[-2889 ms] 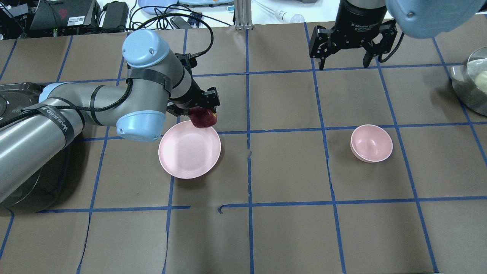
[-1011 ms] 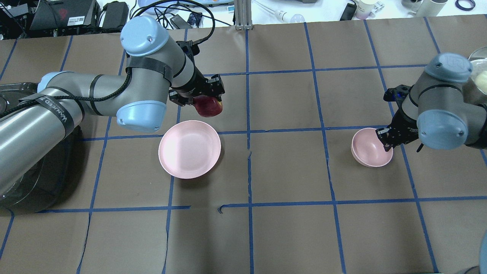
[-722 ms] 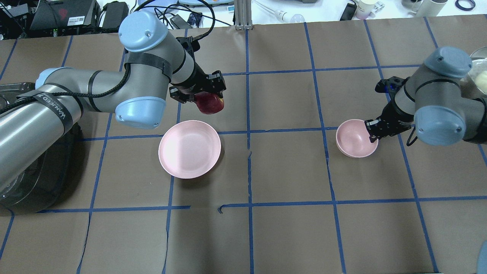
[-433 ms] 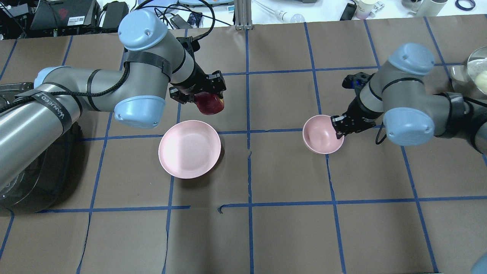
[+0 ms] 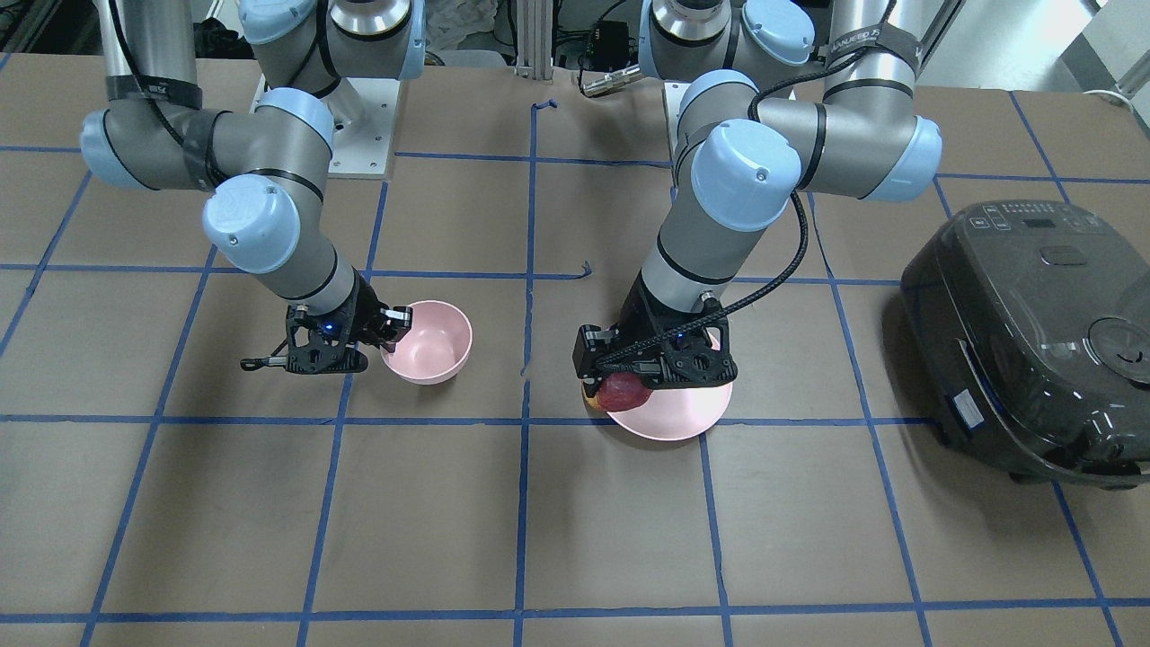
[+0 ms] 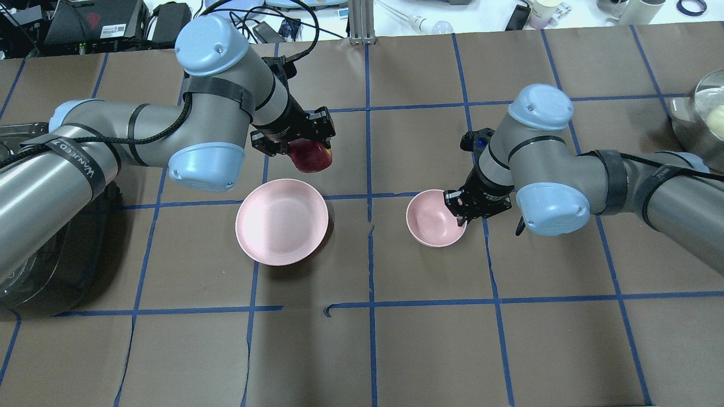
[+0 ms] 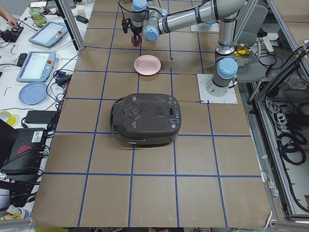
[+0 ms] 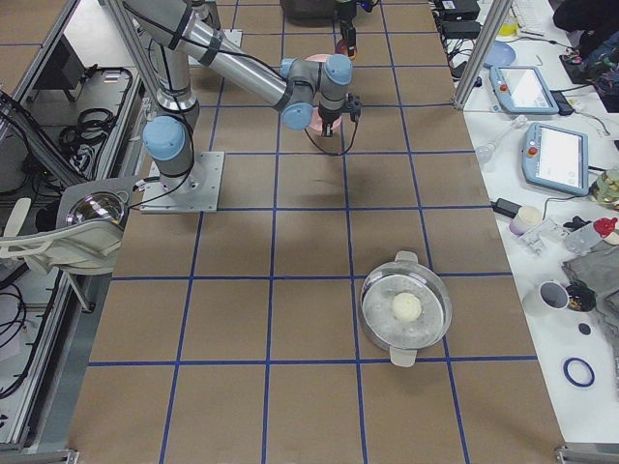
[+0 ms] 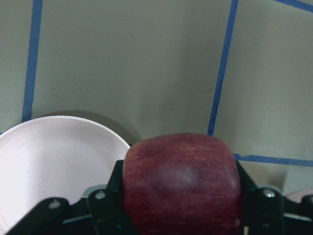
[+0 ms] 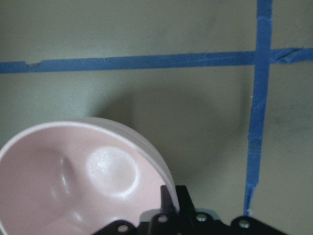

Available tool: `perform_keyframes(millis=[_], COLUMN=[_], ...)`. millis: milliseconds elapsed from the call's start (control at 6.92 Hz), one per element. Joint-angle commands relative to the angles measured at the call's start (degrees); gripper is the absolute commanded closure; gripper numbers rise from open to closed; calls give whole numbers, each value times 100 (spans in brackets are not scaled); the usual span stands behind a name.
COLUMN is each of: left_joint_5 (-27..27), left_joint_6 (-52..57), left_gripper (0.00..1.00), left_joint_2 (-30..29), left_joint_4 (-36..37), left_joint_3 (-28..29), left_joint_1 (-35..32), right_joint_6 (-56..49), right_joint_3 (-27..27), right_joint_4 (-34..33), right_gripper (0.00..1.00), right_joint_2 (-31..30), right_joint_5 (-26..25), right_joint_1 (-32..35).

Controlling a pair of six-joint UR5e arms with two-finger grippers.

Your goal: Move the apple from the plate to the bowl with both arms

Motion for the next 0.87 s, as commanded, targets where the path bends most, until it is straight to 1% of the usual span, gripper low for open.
perform_keyframes(millis=[0,144,289,433,722], left_joint_5=[2,-16,-33,-60,80], left_joint_6=[21,-14,-84,-406,-1073], left_gripper=[100,100,100,100,100], left_joint_2=[27,10,1,18,-69], left_joint_4=[-44,-79,-79,-36,79], left_joint_3=[-1,25,26,52,52], left_joint_1=[4,4,-49,-258,-1187], right_joint_6=[43,69,70,78,96], right_joint_3=[-26,-297,-717,-1182,-2192], right_joint_4=[-49,-172,262,1024,2701], right_gripper=[0,0,0,0,0], right_joint_2=[-5,-76,-285,-592,-1146], right_joint_5=[-60,-678,-876,-939,-974], right_joint_1=[40,40,40,40,40])
